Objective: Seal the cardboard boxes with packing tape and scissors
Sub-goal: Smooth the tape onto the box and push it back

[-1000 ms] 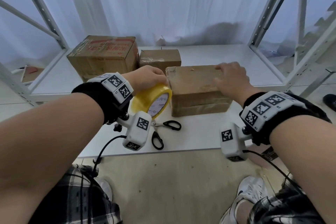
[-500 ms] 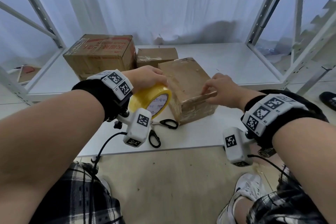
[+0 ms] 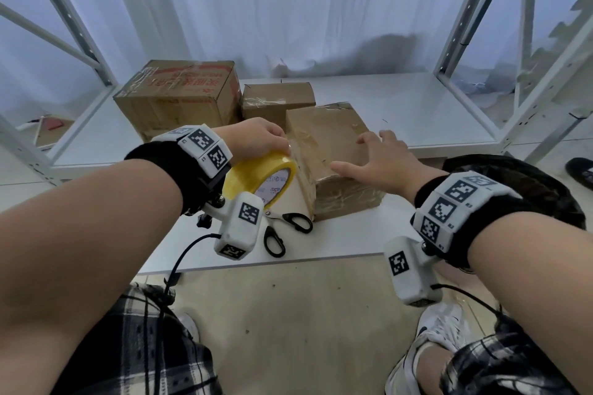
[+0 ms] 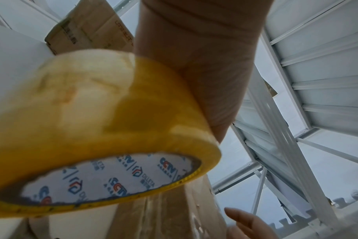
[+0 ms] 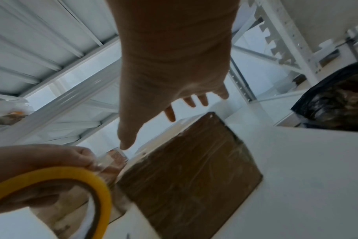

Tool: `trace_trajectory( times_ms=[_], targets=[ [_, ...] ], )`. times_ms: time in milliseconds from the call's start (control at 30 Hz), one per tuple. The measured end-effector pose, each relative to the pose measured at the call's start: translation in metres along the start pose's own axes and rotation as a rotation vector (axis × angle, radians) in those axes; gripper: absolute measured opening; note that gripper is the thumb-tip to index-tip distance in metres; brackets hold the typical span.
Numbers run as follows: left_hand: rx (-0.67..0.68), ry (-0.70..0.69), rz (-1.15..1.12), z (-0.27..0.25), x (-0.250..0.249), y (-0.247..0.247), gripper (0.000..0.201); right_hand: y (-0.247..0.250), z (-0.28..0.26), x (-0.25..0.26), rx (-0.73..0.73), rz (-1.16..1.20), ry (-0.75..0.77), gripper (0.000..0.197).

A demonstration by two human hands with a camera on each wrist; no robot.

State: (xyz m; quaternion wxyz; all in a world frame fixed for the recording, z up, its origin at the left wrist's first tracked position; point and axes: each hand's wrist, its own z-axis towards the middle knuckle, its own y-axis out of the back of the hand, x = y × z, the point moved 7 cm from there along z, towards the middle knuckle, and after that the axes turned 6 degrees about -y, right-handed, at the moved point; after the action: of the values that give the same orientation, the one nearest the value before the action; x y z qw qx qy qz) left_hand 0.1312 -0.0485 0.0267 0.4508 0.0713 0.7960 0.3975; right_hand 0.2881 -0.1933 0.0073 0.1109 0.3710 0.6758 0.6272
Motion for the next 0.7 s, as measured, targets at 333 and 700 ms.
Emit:
trace_trajectory(
  times_ms=[333, 700],
  targets=[
    [-0.308, -0.198, 0.258, -0.030, 0.048, 0.024, 0.014, -0.038, 0.009, 0.036, 0.098, -0.180, -0.209, 0.113],
    [0.155, -0.092, 0.739, -0.034, 0.083, -0.046, 0.051, 0.003, 0.004, 0.021, 0.027, 0.078, -0.089, 0.073]
  ],
)
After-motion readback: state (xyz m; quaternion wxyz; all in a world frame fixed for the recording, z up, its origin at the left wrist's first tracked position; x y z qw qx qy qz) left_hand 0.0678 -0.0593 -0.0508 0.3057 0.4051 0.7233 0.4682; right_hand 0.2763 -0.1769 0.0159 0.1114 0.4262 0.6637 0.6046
